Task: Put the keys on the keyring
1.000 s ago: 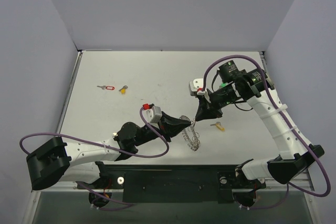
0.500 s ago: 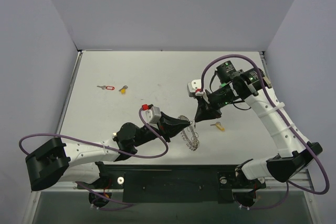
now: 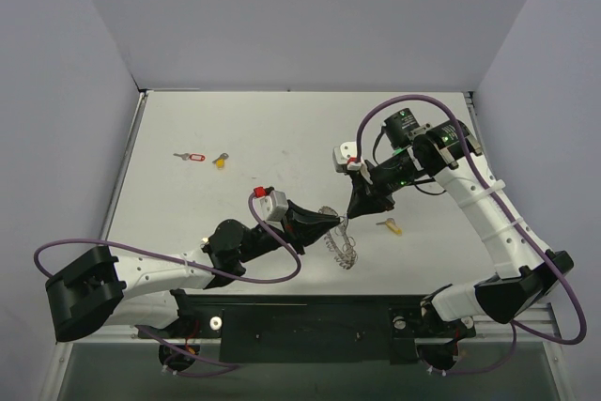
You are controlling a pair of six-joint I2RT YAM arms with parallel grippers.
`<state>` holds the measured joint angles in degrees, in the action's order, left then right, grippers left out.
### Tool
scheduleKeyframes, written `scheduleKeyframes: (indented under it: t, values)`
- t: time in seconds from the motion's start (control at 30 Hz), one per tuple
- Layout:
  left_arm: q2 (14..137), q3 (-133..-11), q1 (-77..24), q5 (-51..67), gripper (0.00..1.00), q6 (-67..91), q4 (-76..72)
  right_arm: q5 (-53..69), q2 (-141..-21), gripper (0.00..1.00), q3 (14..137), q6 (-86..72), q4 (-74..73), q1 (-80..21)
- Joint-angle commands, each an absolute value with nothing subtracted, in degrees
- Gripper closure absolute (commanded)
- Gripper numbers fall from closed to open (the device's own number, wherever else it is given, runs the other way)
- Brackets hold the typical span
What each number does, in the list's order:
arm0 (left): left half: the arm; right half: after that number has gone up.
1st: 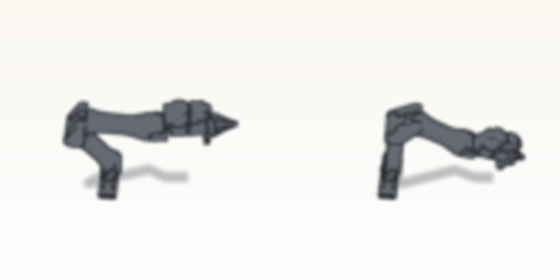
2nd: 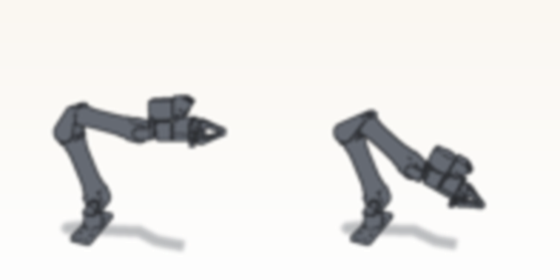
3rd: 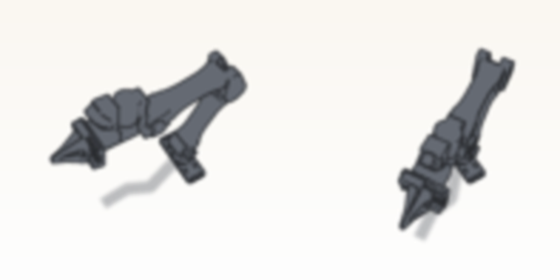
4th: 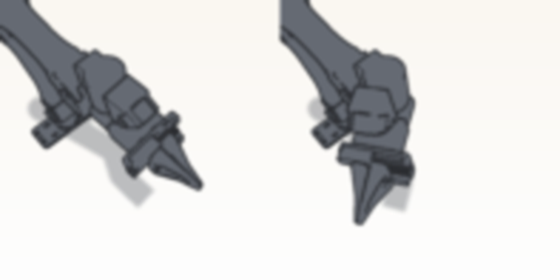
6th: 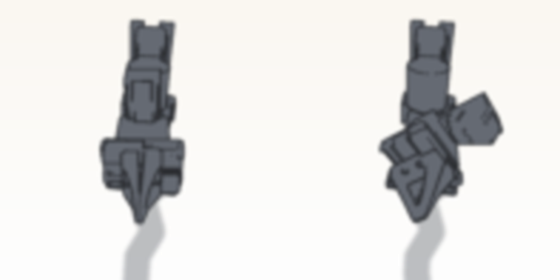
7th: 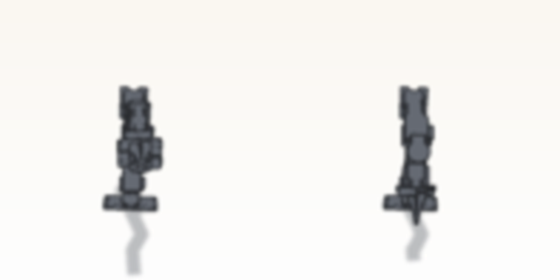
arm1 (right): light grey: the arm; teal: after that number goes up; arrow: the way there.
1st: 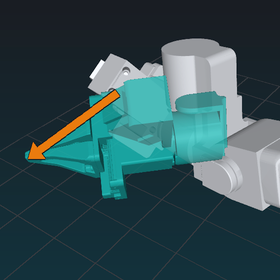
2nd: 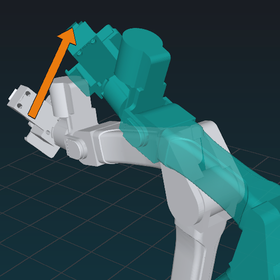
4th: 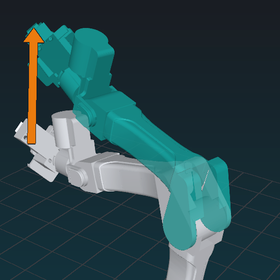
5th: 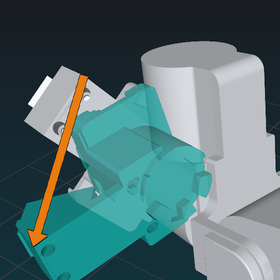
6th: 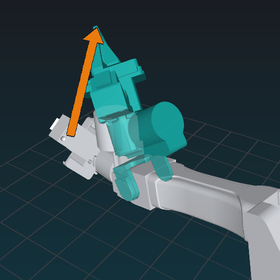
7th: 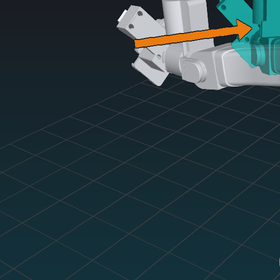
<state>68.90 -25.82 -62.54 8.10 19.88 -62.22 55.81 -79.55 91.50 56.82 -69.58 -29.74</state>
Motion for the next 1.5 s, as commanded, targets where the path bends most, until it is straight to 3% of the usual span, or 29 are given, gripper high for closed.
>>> scheduleKeyframes:
  t: [0.0,1.47]
  values:
    - [67.15,-26.19,-62.75,7.12,1.0,19.42,-66.71,57.74,-79.1,1.0,91.14,56.43,-70.49,-30.32]
    - [68.2,-26.45,-62.84,6.94,1.0,19.69,-68.12,58.45,-78.84,1.0,88.42,49.75,-64.34,-30.32]
